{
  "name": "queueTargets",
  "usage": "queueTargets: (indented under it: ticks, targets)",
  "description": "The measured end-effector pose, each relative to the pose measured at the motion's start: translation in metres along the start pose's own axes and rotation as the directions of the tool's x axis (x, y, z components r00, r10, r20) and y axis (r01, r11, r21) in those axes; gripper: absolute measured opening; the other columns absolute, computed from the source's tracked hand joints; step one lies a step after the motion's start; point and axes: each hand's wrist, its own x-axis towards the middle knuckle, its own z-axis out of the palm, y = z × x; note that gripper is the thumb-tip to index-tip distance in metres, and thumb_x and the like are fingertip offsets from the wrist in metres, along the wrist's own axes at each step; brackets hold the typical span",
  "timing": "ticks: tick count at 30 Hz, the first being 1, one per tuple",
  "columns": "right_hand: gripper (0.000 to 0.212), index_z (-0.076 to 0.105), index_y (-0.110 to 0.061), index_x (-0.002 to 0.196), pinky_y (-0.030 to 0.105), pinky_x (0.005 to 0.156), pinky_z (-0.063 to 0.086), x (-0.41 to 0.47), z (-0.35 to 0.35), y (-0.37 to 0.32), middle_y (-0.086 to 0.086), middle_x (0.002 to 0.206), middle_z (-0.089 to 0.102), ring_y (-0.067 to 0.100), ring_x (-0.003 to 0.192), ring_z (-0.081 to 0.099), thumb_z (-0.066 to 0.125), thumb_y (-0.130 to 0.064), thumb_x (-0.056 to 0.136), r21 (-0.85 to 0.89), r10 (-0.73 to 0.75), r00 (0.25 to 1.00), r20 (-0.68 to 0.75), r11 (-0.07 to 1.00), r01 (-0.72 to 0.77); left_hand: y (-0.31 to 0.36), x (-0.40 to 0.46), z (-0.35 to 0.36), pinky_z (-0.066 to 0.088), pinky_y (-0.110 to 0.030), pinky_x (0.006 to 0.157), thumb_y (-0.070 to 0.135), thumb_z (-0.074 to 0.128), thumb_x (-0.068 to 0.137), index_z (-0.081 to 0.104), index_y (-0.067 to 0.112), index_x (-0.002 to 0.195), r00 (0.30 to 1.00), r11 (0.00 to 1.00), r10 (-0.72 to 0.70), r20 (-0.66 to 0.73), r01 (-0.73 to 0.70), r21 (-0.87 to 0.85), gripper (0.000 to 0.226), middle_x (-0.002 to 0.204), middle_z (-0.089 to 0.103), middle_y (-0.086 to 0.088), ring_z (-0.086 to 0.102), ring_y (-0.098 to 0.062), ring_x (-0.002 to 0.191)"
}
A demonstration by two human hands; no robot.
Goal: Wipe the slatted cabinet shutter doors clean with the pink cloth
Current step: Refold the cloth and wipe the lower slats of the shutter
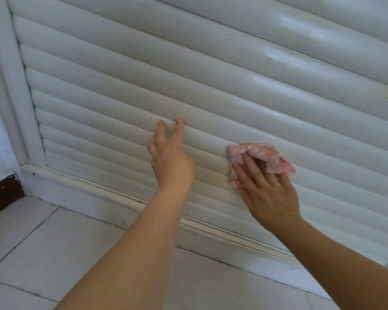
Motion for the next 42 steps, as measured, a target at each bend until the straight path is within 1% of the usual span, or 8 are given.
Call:
queueTargets:
  ticks: [6, 10, 18, 25, 31, 36, 39, 42]
  targets:
    - [0.043, 0.053, -0.019, 0.136, 0.043, 0.091, 0.045, 0.066, 0.008, -0.052, 0.002, 0.145, 0.045, 0.025, 0.124, 0.053, 0.049, -0.032, 0.095, 0.119, -0.003, 0.995, -0.095, 0.993, 0.014, -0.003, 0.001, -0.003, 0.023, -0.034, 0.111, -0.011, 0.040, 0.075, 0.028, 0.038, 0.142, 0.999, 0.999, 0.039, 0.005, -0.039, -0.008, 0.084, 0.155, 0.009, 0.000, 0.008, -0.023, 0.138]
    - [0.045, 0.052, -0.018, 0.137, 0.044, 0.090, 0.047, 0.053, 0.002, -0.024, 0.004, 0.146, 0.044, 0.026, 0.127, 0.051, 0.053, -0.028, 0.093, 0.056, -0.109, 0.989, -0.100, 0.992, 0.115, -0.005, 0.003, -0.005, 0.023, -0.031, 0.108, -0.012, 0.038, 0.076, 0.029, 0.040, 0.141, 0.999, 0.999, 0.045, -0.014, -0.044, 0.023, 0.084, 0.155, 0.010, 0.000, 0.010, -0.025, 0.137]
    - [0.052, 0.044, -0.013, 0.142, 0.052, 0.099, 0.037, -0.046, -0.017, 0.034, 0.014, 0.150, 0.035, 0.039, 0.128, 0.045, 0.049, -0.031, 0.094, -0.122, 0.018, 0.995, 0.099, 0.993, -0.006, -0.011, 0.007, -0.010, 0.026, -0.022, 0.102, -0.019, 0.035, 0.074, 0.033, 0.040, 0.140, 0.996, 0.996, 0.088, 0.004, -0.088, -0.006, 0.088, 0.152, 0.014, 0.002, 0.013, -0.022, 0.136]
    - [0.053, 0.043, -0.019, 0.143, 0.043, 0.089, 0.044, 0.019, 0.000, -0.009, 0.006, 0.153, 0.030, 0.029, 0.132, 0.039, 0.052, -0.031, 0.092, 0.016, -0.128, 0.992, -0.015, 0.992, 0.128, -0.016, 0.009, -0.012, 0.022, -0.017, 0.104, -0.019, 0.036, 0.072, 0.035, 0.033, 0.141, 0.993, 0.990, 0.118, 0.025, -0.116, -0.078, 0.086, 0.149, 0.019, -0.003, 0.026, -0.020, 0.134]
    - [0.070, 0.048, -0.022, 0.138, 0.048, 0.097, 0.034, 0.073, 0.017, -0.068, -0.003, 0.145, 0.045, 0.025, 0.126, 0.047, 0.072, -0.032, 0.073, 0.039, -0.226, 0.974, 0.027, 0.974, 0.225, -0.017, 0.012, -0.019, 0.028, -0.020, 0.098, -0.006, 0.045, 0.084, 0.011, 0.032, 0.147, 0.996, 0.988, 0.084, 0.006, -0.083, -0.130, 0.081, 0.150, 0.025, 0.003, 0.036, -0.016, 0.130]
    - [0.076, 0.041, -0.018, 0.142, 0.046, 0.097, 0.031, 0.071, 0.022, -0.073, -0.002, 0.146, 0.043, 0.026, 0.125, 0.037, 0.070, -0.031, 0.074, 0.028, -0.246, 0.969, -0.009, 0.969, 0.246, -0.020, 0.007, -0.011, 0.026, -0.031, 0.110, -0.011, 0.044, 0.081, 0.011, 0.025, 0.148, 0.987, 0.984, 0.161, 0.029, -0.158, -0.083, 0.083, 0.155, 0.012, -0.001, 0.024, -0.018, 0.138]
    - [0.076, 0.034, -0.020, 0.147, 0.048, 0.100, 0.029, 0.036, 0.021, -0.051, -0.001, 0.152, 0.034, 0.026, 0.132, 0.036, 0.064, -0.032, 0.078, -0.034, -0.285, 0.954, 0.096, 0.957, 0.289, -0.018, 0.005, -0.008, 0.021, -0.030, 0.112, -0.011, 0.051, 0.077, 0.006, 0.023, 0.148, 0.986, 0.988, 0.155, 0.054, -0.153, -0.037, 0.091, 0.156, 0.005, -0.002, 0.015, -0.019, 0.141]
    - [0.070, 0.034, -0.017, 0.147, 0.049, 0.104, 0.028, -0.019, 0.016, -0.023, 0.002, 0.154, 0.029, 0.026, 0.134, 0.040, 0.057, -0.023, 0.081, -0.049, -0.247, 0.951, 0.186, 0.964, 0.260, -0.017, 0.004, -0.008, 0.025, -0.031, 0.111, -0.017, 0.042, 0.072, 0.002, 0.022, 0.148, 0.988, 0.988, 0.153, 0.027, -0.153, -0.012, 0.095, 0.156, 0.005, -0.001, 0.014, -0.019, 0.141]
